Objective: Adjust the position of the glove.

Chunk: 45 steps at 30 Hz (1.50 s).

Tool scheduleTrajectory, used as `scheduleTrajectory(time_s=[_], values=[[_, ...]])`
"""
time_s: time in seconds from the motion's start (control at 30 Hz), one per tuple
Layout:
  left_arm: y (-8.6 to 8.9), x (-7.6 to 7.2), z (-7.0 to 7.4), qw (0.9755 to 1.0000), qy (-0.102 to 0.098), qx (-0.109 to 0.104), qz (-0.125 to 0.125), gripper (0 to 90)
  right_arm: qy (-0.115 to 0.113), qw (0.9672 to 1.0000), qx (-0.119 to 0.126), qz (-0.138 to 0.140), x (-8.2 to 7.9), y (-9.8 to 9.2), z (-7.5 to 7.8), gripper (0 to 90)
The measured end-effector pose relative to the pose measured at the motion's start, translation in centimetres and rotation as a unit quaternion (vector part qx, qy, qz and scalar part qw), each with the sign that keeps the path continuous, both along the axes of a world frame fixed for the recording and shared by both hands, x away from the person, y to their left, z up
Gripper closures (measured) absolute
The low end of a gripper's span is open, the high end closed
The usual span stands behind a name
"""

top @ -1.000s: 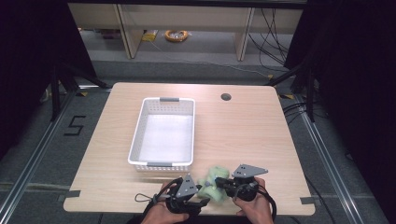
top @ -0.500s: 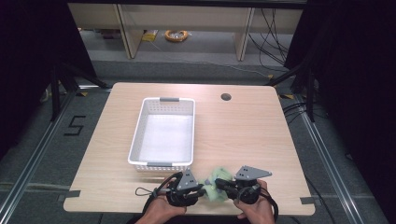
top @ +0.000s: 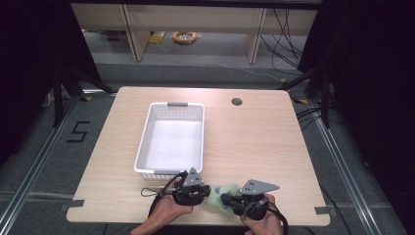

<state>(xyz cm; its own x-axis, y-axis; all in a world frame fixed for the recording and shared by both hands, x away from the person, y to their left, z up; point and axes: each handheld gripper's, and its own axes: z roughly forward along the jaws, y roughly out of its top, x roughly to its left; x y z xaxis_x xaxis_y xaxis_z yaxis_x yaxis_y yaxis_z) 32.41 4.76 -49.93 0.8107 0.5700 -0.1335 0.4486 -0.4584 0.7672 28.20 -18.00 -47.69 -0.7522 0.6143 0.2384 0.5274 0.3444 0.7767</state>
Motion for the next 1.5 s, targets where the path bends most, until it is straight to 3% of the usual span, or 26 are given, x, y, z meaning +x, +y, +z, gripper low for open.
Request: scheduleTrajectory(time_s=[0.07, 0.1, 0.13, 0.2, 0.23, 0.33, 0.37, 0.4, 0.43, 0.5, 0.53, 0.57, 0.63, 0.77, 0.87, 0.9, 0.97, 1.03, 1.13, 1.33, 1.37, 1.5], values=[[0.1, 0.0, -0.2, 1.0000, 0.001, 0.008, -0.002, 79.5, 0.002, 0.9999, -0.008, -0.007, 0.2, -0.2, -0.4, 85.7], [0.1, 0.0, -0.3, 1.0000, 0.001, 0.008, -0.002, 78.9, 0.021, 0.9997, 0.005, -0.010, 0.4, -0.4, -0.7, 83.5], [0.1, 0.0, -0.3, 1.0000, 0.001, 0.008, -0.002, 77.9, 0.021, 0.9997, 0.005, -0.010, 0.4, -0.4, -0.7, 83.5], [0.0, -0.1, -0.4, 0.9999, 0.011, -0.001, 0.009, 75.9, 0.016, 0.9998, -0.005, -0.012, 0.5, -0.7, -0.7, 79.2], [0.3, 0.0, -0.3, 0.9999, 0.004, 0.010, 0.000, 74.0, 0.001, 0.9999, -0.007, -0.010, 0.7, -0.8, -0.7, 72.2], [0.5, -0.1, -0.3, 0.9999, 0.010, 0.003, 0.007, 66.7, 0.009, 0.9999, -0.002, -0.011, 0.8, -1.0, -0.4, 68.1], [0.7, -0.2, -0.3, 0.9998, 0.015, -0.003, 0.012, 64.2, 0.007, 0.9995, -0.001, -0.030, 0.7, -1.4, 0.2, 61.0], [1.0, -0.2, -0.2, 0.9999, 0.009, 0.007, 0.008, 64.2, 0.007, 0.9995, -0.001, -0.030, 0.7, -1.4, 0.2, 61.0], [1.2, -0.4, -0.1, 0.9998, 0.015, -0.001, 0.011, 62.1, 0.000, 0.9997, -0.003, -0.025, 0.9, -1.7, 0.3, 59.3], [1.4, -0.8, 0.1, 0.9993, 0.021, -0.017, 0.025, 57.1, -0.014, 0.9986, -0.012, -0.050, 1.2, -2.9, 0.8, 57.3], [1.4, -0.8, 0.1, 0.9993, 0.021, -0.017, 0.025, 55.6, -0.014, 0.9986, -0.012, -0.050, 1.2, -2.9, 0.8, 57.3], [1.5, -1.0, 0.3, 0.9992, 0.021, -0.022, 0.026, 53.7, -0.005, 0.9975, -0.014, -0.069, 1.2, -3.7, 1.0, 56.7], [1.9, -1.2, 0.5, 0.9993, 0.023, -0.019, 0.023, 51.3, -0.003, 0.9968, -0.028, -0.075, 1.3, -4.3, 0.9, 55.3], [1.9, -1.8, 0.7, 0.9978, 0.037, -0.042, 0.035, 47.2, 0.014, 0.9961, -0.024, -0.084, 1.3, -4.9, 0.4, 49.3], [1.8, -2.1, 1.0, 0.9978, 0.036, -0.046, 0.031, 43.5, 0.021, 0.9953, -0.021, -0.092, 1.4, -5.0, 0.3, 46.3], [1.7, -2.2, 1.0, 0.9972, 0.038, -0.052, 0.037, 43.5, 0.033, 0.9951, -0.016, -0.091, 1.5, -5.0, 0.2, 45.2], [1.3, -2.3, 1.1, 0.9958, 0.054, -0.062, 0.041, 40.2, 0.038, 0.9945, -0.019, -0.095, 1.5, -4.8, 0.2, 43.5], [1.2, -2.2, 1.0, 0.9956, 0.061, -0.059, 0.039, 39.4, 0.034, 0.9947, -0.027, -0.093, 1.6, -4.6, 0.1, 43.6], [0.5, -1.8, 0.5, 0.9936, 0.085, -0.061, 0.045, 38.8, 0.053, 0.9947, -0.030, -0.083, 1.9, -4.3, -0.5, 44.1], [-0.1, -1.3, -0.3, 0.9918, 0.098, -0.059, 0.056, 38.0, 0.080, 0.9923, -0.048, -0.082, 2.7, -4.4, -1.3, 43.3], [0.0, -1.0, -0.5, 0.9894, 0.121, -0.060, 0.053, 38.0, 0.090, 0.9916, -0.048, -0.079, 3.0, -4.6, -1.4, 43.3], [-0.2, -0.7, -0.7, 0.9874, 0.135, -0.063, 0.053, 38.1, 0.096, 0.9917, -0.044, -0.073, 3.4, -4.7, -1.7, 44.1]])
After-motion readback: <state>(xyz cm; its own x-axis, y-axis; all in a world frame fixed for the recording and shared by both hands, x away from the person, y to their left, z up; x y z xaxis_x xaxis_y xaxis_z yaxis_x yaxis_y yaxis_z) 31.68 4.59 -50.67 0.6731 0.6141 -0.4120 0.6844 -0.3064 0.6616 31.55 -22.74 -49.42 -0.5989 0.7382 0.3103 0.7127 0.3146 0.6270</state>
